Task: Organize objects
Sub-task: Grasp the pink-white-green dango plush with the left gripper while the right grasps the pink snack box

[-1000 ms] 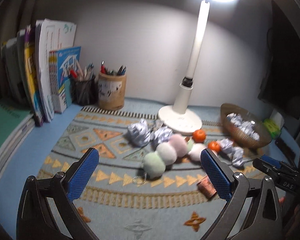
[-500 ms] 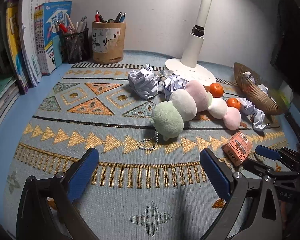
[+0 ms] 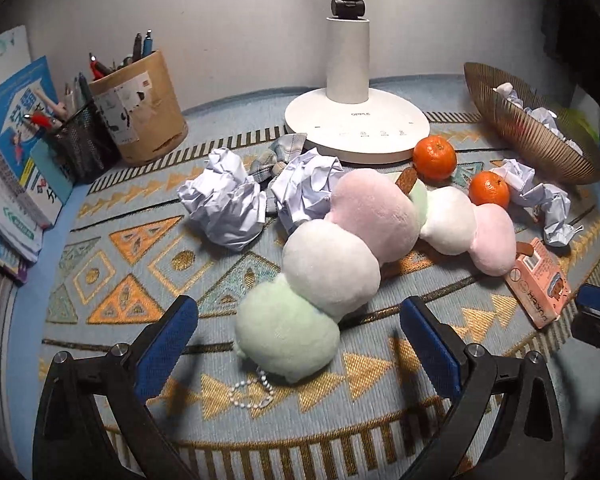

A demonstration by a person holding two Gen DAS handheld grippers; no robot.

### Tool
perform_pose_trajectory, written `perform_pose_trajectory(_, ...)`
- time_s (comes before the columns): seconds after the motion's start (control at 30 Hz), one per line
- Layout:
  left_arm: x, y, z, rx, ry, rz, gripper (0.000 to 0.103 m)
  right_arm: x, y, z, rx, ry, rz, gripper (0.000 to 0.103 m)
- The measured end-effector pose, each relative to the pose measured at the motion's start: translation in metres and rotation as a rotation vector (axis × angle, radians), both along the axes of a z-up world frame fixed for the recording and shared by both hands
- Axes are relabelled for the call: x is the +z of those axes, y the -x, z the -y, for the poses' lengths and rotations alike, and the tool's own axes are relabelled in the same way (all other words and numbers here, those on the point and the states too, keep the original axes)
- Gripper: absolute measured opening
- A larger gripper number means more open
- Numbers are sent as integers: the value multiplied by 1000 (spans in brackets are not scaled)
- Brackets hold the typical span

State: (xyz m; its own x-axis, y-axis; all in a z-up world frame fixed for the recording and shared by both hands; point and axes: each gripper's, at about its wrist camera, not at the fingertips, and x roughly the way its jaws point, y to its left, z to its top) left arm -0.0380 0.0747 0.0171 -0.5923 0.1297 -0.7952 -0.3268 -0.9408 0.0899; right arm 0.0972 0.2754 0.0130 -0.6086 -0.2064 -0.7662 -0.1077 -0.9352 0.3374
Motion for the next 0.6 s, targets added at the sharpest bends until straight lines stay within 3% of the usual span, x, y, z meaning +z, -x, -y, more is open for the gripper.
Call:
perform_pose_trajectory(0.13, -3, 0, -10, -41, -5, -5, 93, 2, 12, 27, 50, -99, -12, 63)
perform_pose_trajectory(0.23, -4, -1, -14, -49, 20, -18, 80, -3, 25, 37, 84, -153, -1, 63)
perform_pose_trajectory(0.3, -5, 0, -13, -46, 16, -14, 52, -6, 32, 39, 89, -182, 1, 63)
perform_pose_trajectory(0.43, -2, -4, -6, -46, -33, -2, 44, -8, 42, 46, 97, -236, -7, 63)
perform_pose_trajectory(0.5, 1, -9, -5, -49, -61, -3, 44, -10, 43, 48, 94, -251, -5, 52)
perform_pose_trajectory(0.53, 3, -14, -5, -49, -66, -8, 44, -9, 43, 50, 96, -267, -7, 42)
perform_pose_trajectory(0.6, 8, -24, -5, -51, -87, -9, 44, -8, 38, 52, 125, -248, -11, 40)
